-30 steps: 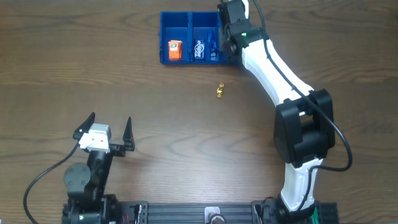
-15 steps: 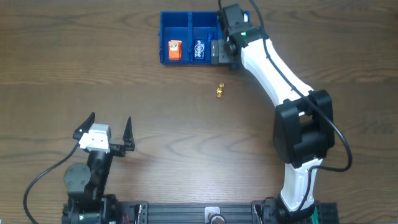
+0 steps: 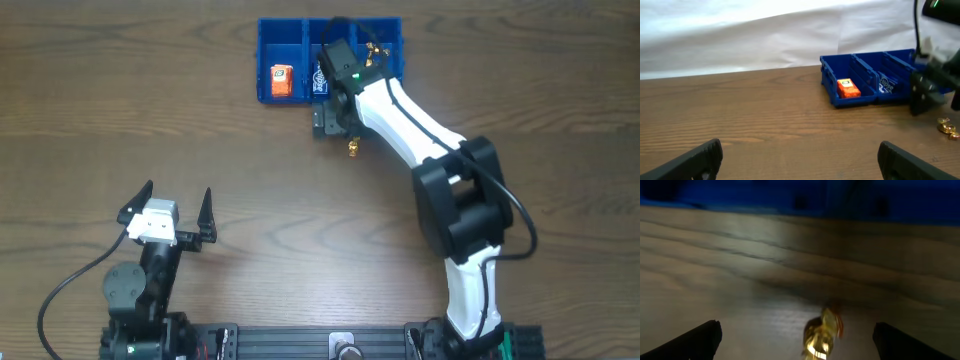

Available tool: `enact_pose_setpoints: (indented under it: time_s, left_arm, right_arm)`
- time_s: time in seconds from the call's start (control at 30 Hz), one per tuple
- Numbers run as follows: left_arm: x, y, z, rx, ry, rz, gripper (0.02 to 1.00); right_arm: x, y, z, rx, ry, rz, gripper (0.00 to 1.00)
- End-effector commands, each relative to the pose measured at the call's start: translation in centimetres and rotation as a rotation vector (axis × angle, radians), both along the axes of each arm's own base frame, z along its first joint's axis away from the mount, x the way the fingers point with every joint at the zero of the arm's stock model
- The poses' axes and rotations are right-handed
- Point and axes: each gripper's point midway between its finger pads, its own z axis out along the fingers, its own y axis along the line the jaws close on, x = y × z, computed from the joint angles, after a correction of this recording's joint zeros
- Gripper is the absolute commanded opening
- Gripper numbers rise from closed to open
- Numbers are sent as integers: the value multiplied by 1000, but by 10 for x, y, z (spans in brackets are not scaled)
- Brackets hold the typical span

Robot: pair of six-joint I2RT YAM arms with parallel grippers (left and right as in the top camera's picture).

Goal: Sort Candies Into Trays

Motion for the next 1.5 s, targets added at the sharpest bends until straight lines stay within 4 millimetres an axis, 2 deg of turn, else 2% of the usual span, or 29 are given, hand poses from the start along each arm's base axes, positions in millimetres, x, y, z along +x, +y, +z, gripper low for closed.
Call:
enact_pose_setpoints:
  time_s: [0.03,0.17,0.23,0.3,0.4,0.43,0.57,0.7,0.73,0.8,0.9,0.97,1.03,1.1,1.13,1.2,1.3,1.5]
  left_arm:
    - [-1,-3,-16,11,42,-20,998]
    - [-1,-3,-16,11,42,-20,996]
    - [-1,-3,-16,11,42,-20,998]
    - [-1,-3,-16,11,42,-20,998]
    - [-1,-3,-16,11,42,-20,998]
    - [-1,-3,-16,11,42,-20,998]
    - [-1,-3,-16,11,42,-20,996]
    - [-1,-3,-16,11,42,-20,998]
    - [-1,-3,-16,11,42,-20,998]
    - [-1,-3,-16,11,42,-20,998]
    - [-1,-3,-16,11,42,-20,998]
    - [-1,-3,-16,11,42,-20,998]
    - [-1,-3,-16,11,42,-20,998]
    - [-1,-3,-16,11,42,-20,998]
    - [-1,-3,-16,11,42,-20,998]
    - [-1,-3,-16,11,42,-20,998]
    - [-1,-3,-16,11,42,-20,998]
    - [-1,-3,-16,11,42,-20,998]
  right_arm:
    - [-15,-14,-23,-54,81,-61,998]
    - [-24,-19,-25,-73,121,-78,996]
    - [-24,-19,-24,-71,119,-85,954]
    - [-22,-18,-25,-67,112,-86,849]
    - [-20,-17,-26,-64,107,-86,744]
    - [-19,-16,-27,-63,105,-86,665]
    - [-20,-16,-31,-65,110,-90,467]
    - [-20,-16,-32,-66,111,-90,209]
    - [-20,-16,-32,-66,111,-90,165]
    - [-19,-16,-31,-64,110,-97,152]
    - [-1,-20,1,-28,16,-122,152]
    - [22,-30,48,-27,-117,-131,152]
    - [48,-43,111,-28,-310,-143,152]
    - [70,-53,165,-20,-483,-131,156]
    - [81,-59,187,-27,-554,-126,156]
    - [96,-70,206,-47,-635,-137,159]
    - [109,-70,194,-71,-645,-107,163]
    - [116,-69,133,-109,-531,-107,163]
